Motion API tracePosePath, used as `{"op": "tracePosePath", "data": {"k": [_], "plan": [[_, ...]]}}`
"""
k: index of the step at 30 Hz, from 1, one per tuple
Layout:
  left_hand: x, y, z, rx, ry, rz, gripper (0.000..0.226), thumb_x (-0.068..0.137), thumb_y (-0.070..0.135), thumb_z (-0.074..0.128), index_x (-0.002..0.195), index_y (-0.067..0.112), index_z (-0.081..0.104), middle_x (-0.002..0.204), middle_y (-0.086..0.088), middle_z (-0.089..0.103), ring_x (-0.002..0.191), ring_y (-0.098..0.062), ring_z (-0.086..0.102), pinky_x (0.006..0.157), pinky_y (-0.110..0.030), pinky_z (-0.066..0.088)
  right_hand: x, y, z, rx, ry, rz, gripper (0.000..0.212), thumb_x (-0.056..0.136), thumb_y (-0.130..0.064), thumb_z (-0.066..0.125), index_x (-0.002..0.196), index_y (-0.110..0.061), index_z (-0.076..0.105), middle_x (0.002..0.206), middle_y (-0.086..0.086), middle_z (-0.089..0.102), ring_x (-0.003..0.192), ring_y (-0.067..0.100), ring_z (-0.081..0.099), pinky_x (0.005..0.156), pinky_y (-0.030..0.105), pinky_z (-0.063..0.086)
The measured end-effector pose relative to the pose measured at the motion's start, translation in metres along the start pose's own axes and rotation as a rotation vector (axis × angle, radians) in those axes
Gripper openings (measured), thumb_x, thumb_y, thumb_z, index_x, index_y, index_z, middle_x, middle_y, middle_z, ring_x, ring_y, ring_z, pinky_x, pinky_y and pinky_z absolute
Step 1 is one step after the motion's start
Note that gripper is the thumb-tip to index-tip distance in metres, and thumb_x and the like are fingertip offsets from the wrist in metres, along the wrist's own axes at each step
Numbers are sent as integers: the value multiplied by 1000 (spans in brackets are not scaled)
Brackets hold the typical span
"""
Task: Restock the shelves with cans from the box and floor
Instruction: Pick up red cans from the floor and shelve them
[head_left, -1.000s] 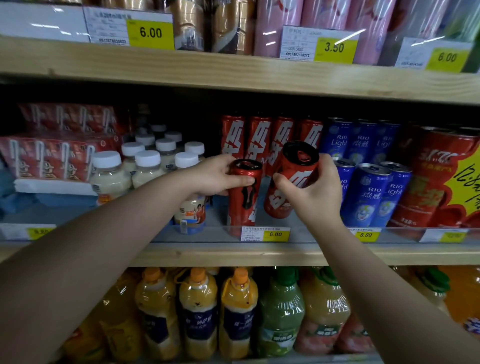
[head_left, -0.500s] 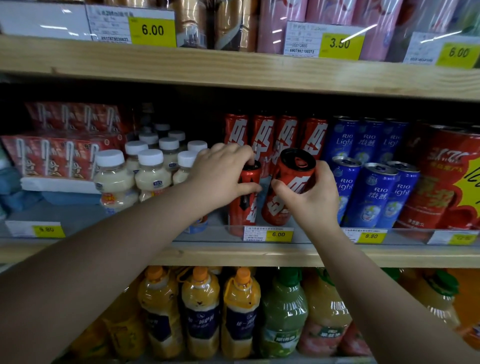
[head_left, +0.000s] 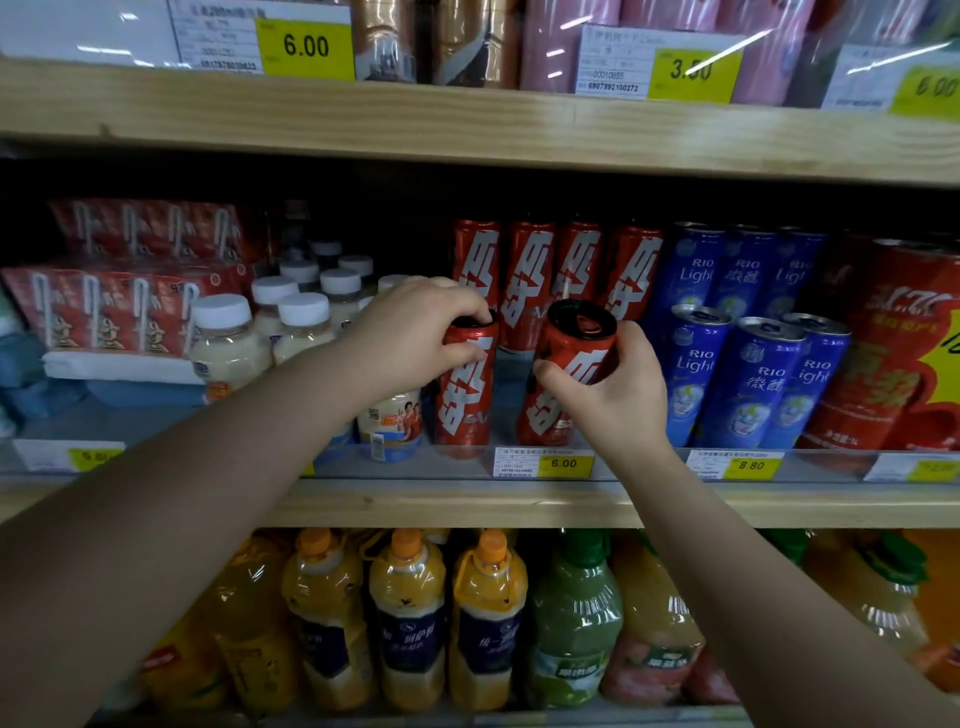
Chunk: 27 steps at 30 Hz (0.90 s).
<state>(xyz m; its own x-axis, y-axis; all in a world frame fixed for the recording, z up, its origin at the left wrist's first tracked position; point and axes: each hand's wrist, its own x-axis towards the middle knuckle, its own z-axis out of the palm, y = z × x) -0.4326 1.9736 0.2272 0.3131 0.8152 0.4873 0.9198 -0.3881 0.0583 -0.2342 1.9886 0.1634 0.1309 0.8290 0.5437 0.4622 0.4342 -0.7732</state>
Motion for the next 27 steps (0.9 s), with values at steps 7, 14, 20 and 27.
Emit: {"op": "tracePosePath", "data": {"k": [7,14,20,27], "plan": [[-2,0,2,0,16,-23,39,85,37,64,121,27,57,129,2,57,120,-20,49,95,-37,42,11,-2,13,-60,-138,4,56,55,-60,70,97,-28,55,93,-9,66,85,10,63,77,41,56],[-2,0,2,16,22,-29,39,84,37,64,121,29,56,130,3,56,120,-18,49,94,-35,40,13,0,22,-77,-185,15,59,59,-61,73,103,-26,54,96,-9,66,87,8,63,78,39,56],[-3,2,2,30,46,-19,37,85,38,63,120,28,57,128,3,58,118,-19,50,93,-35,40,10,8,21,-26,-245,46,72,56,-73,68,113,-31,50,114,-6,61,102,11,60,87,40,55],[-6,4,4,40,63,-10,38,86,35,61,123,26,55,131,1,56,120,-22,49,97,-42,41,7,12,14,-81,-302,57,72,69,-46,79,127,-23,45,120,-4,59,103,11,57,88,35,53]]}}
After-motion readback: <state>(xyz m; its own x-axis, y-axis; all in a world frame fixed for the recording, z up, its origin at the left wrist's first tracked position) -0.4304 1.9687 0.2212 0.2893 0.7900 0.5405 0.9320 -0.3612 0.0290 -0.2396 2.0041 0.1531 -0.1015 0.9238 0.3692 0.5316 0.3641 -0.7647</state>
